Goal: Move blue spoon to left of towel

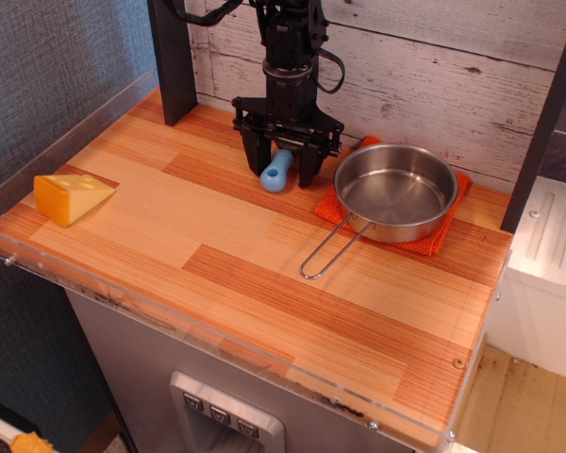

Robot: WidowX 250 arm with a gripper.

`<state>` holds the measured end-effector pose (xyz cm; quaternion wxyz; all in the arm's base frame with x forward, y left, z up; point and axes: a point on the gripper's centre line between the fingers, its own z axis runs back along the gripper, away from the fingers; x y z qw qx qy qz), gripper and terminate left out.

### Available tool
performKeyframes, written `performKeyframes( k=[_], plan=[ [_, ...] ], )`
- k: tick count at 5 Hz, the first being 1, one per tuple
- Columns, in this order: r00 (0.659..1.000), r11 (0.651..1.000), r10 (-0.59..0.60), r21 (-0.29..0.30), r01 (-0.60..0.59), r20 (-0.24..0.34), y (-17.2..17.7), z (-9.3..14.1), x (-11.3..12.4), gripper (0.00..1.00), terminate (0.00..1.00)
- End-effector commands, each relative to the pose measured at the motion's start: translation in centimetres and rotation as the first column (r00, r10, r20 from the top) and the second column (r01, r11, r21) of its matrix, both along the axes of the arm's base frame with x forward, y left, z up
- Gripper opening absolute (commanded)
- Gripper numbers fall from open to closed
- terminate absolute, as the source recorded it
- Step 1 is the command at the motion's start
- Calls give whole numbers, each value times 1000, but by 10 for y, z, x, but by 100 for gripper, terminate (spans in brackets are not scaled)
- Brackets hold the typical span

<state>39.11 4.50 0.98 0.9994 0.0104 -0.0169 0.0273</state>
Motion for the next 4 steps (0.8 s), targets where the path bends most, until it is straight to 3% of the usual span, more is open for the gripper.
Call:
performKeyframes(
  k=[1, 2, 3, 4],
  plan=[
    [989, 1000, -28, -9, 29, 147, 8, 78, -13, 100, 0],
    [978, 998, -55, -13, 59, 199, -6, 116, -40, 100, 0],
    [983, 997, -69, -32, 75, 171, -21, 121, -75, 100, 0],
    [990, 995, -82, -44, 88, 113, -31, 98, -105, 100, 0]
  ],
)
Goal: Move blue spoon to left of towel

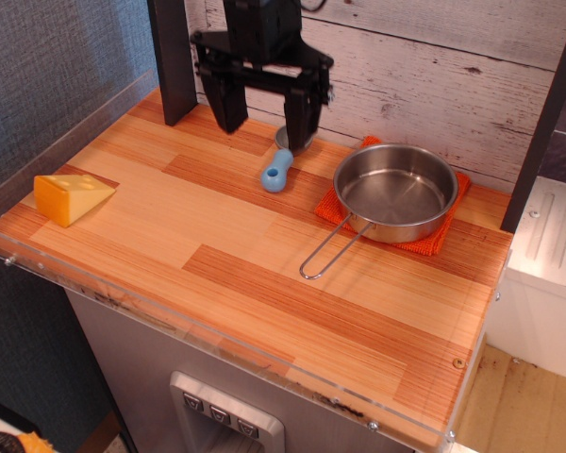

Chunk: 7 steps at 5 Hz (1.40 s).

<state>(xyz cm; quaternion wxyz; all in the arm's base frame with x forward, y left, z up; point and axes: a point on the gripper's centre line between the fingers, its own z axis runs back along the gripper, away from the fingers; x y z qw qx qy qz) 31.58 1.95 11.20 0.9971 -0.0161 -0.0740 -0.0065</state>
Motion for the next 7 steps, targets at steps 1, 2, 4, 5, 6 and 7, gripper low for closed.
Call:
performKeyframes(
  k=[1, 2, 4, 5, 6, 7],
  plan=[
    [998, 999, -37, 3, 37, -48, -9, -18, -37, 100, 0],
    [996, 998, -61, 3, 61, -70, -8, -23, -36, 100, 0],
    [996, 998, -61, 3, 61, -70, -8, -23, -36, 100, 0],
    [996, 998, -61, 3, 61, -70, -8, -23, -36, 100, 0],
    [996, 998, -61, 3, 61, -70, -8, -23, -36, 100, 0],
    [996, 998, -61, 3, 61, -70, -8, -23, -36, 100, 0]
  ],
)
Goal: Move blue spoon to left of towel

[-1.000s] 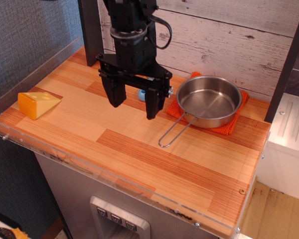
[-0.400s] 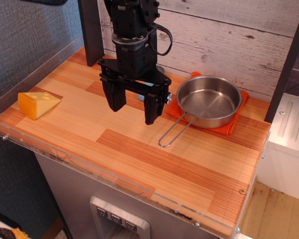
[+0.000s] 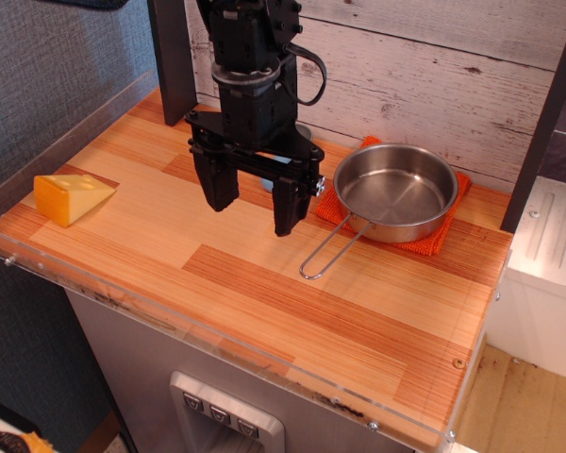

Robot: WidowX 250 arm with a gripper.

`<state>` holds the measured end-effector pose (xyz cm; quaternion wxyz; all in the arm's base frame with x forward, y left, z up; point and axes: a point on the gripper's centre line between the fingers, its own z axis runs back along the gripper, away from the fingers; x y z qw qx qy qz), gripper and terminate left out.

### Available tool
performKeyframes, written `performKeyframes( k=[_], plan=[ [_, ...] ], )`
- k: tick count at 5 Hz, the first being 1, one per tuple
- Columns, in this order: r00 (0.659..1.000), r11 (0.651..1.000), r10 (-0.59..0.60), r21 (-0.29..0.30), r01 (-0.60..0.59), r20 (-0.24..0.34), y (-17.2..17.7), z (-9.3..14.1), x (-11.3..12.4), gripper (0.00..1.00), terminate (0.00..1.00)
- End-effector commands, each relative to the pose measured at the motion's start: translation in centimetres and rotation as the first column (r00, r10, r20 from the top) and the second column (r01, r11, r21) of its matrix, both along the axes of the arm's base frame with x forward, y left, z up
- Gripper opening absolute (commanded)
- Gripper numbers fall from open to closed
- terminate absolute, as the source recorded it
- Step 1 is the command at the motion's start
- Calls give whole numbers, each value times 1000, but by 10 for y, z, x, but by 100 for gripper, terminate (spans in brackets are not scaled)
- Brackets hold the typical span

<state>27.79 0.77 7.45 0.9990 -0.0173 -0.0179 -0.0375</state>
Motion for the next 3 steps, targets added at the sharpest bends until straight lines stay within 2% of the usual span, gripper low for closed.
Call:
performKeyframes(
  k=[1, 2, 3],
  plan=[
    [999, 1000, 3, 1, -3, 41, 4, 15, 2, 100, 0],
    [999, 1000, 3, 1, -3, 41, 4, 15, 2, 100, 0],
    [999, 1000, 3, 1, -3, 41, 4, 15, 2, 100, 100]
  ],
)
